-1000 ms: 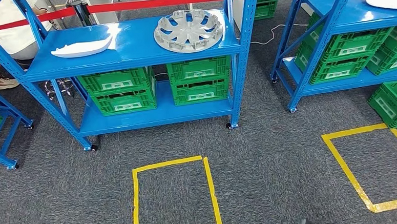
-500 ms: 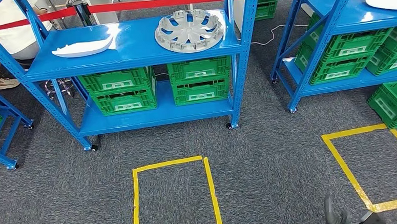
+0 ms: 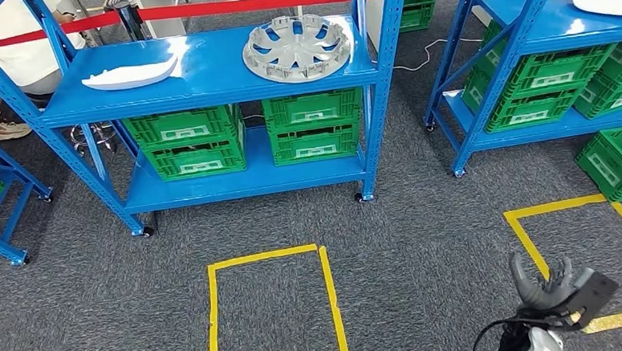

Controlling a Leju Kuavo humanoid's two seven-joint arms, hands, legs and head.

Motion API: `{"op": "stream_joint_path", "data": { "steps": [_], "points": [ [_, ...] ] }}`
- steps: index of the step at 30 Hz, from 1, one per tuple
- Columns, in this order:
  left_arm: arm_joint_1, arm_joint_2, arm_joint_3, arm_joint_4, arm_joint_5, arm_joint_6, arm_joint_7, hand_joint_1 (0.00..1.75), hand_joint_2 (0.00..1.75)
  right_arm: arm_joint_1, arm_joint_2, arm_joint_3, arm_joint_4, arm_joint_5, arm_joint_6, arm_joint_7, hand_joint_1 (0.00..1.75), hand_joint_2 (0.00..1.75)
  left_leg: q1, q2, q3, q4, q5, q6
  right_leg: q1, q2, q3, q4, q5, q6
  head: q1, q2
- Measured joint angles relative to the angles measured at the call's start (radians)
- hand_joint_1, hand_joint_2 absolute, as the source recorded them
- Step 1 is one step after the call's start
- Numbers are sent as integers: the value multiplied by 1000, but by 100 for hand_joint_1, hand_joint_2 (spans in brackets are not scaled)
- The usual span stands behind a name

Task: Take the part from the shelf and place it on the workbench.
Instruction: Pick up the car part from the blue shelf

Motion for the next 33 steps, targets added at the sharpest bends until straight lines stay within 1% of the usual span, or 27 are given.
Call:
{"op": "stream_joint_path", "data": {
  "steps": [1,6,10,15,20,33],
  "points": [
    [0,0,0,0,-2,-2,0,0,0,1,5,16,-21,27,-10,7,0,175,0,0,0,0,0,0,0,0,0,0,0,0,0,0],
    [0,-1,0,0,-13,-10,0,0,0,5,26,105,-110,174,-55,40,0,175,0,0,0,0,0,0,0,0,0,0,0,0,0,0],
    [0,-1,0,0,-16,-18,-4,0,0,6,38,182,-158,285,-87,62,0,0,0,0,0,0,0,1,0,0,0,0,0,0,0,0],
    [0,-2,0,0,-20,-29,-18,0,0,5,54,288,-205,432,-126,85,0,0,0,0,-1,0,0,1,0,0,0,0,0,0,0,0],
    [0,-2,1,0,-26,-38,-42,0,0,-6,71,423,-241,599,-164,103,0,0,0,0,-1,0,1,1,0,0,0,0,0,0,0,0],
    [0,-3,28,0,-27,-36,-114,0,0,-42,112,770,-313,954,-262,114,0,0,0,0,-1,0,1,1,0,0,-1,0,0,0,0,0]
  ]
}}
